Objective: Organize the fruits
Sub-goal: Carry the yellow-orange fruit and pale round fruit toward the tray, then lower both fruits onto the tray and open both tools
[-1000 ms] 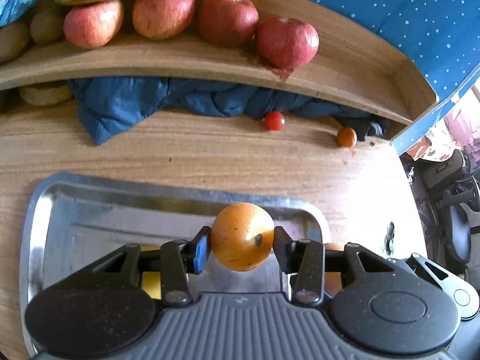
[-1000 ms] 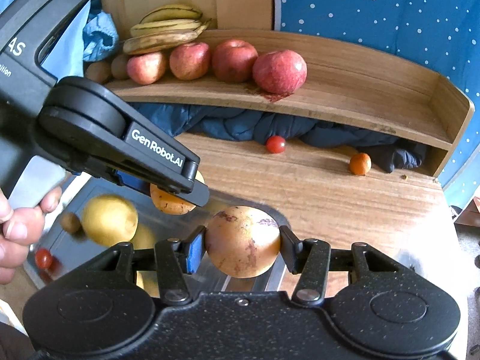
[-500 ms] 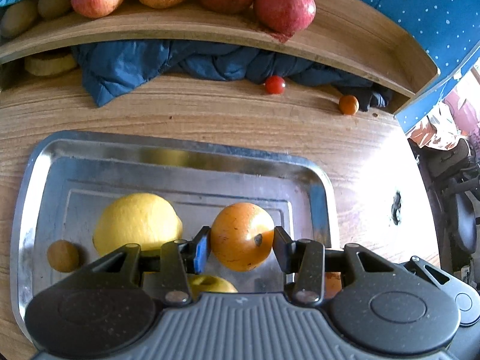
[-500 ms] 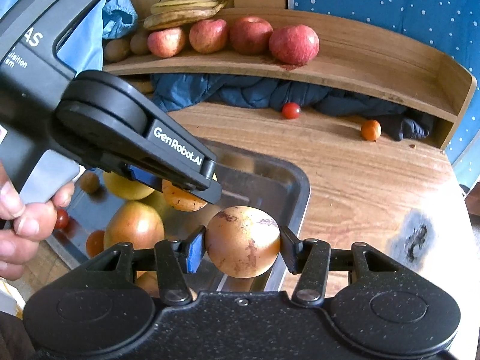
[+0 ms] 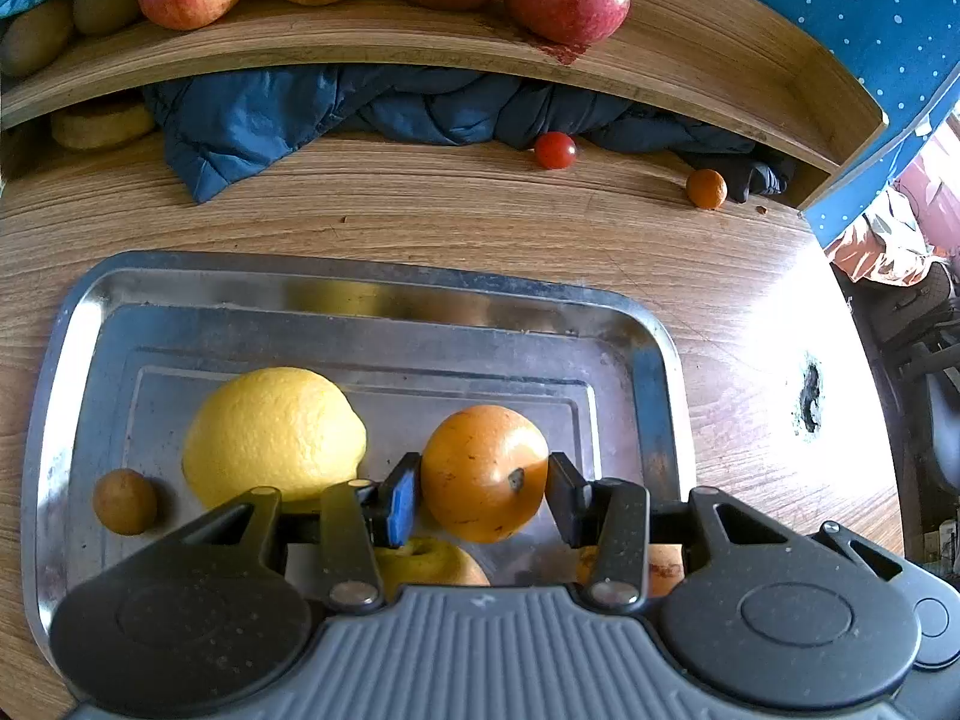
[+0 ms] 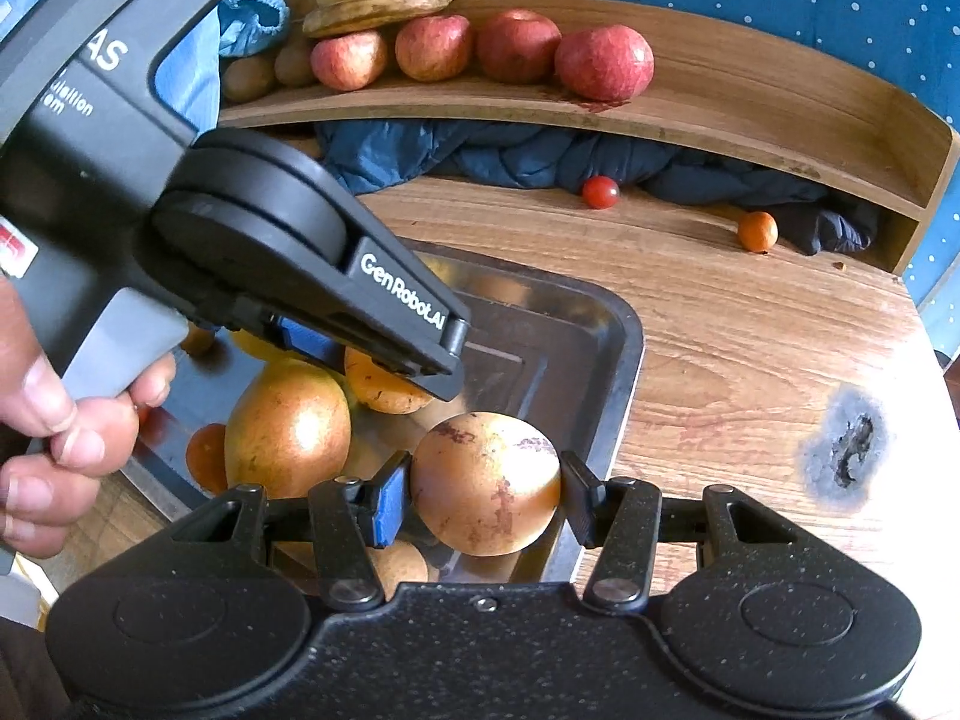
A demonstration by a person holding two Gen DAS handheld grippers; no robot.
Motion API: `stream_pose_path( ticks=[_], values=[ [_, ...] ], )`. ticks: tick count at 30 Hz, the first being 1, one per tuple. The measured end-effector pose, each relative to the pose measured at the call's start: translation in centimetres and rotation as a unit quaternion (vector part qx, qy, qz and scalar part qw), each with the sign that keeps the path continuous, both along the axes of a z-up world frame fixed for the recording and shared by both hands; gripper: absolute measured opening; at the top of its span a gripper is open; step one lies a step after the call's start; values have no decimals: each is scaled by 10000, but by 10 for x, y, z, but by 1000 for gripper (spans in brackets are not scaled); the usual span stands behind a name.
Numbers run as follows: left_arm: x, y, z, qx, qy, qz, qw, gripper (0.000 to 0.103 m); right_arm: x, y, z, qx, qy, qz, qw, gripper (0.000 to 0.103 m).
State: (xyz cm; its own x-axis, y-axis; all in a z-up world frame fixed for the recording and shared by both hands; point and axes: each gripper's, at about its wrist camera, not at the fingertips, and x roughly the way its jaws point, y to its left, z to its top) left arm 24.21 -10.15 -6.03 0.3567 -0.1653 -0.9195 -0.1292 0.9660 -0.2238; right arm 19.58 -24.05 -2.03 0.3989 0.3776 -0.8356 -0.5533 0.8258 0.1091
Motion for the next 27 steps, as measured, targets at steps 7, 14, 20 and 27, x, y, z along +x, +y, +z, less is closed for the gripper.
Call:
stream_pose_path(
  ticks=[7,14,20,27],
  values=[
    [1,0,0,12,8,-23,10000,48,0,1,0,-18,35,-15,10000,53],
    [-1,-1,1,23,8,-53,10000,48,-1,1,0,-32,64,-12,10000,54],
    [-3,1,6,22,-65,-31,10000,50,-3,-1,2,-33,26,-51,10000,54],
    [-14,5,17,32,-187,33,9998,58,-8,-3,11,-17,-93,-90,9999,54]
  ],
)
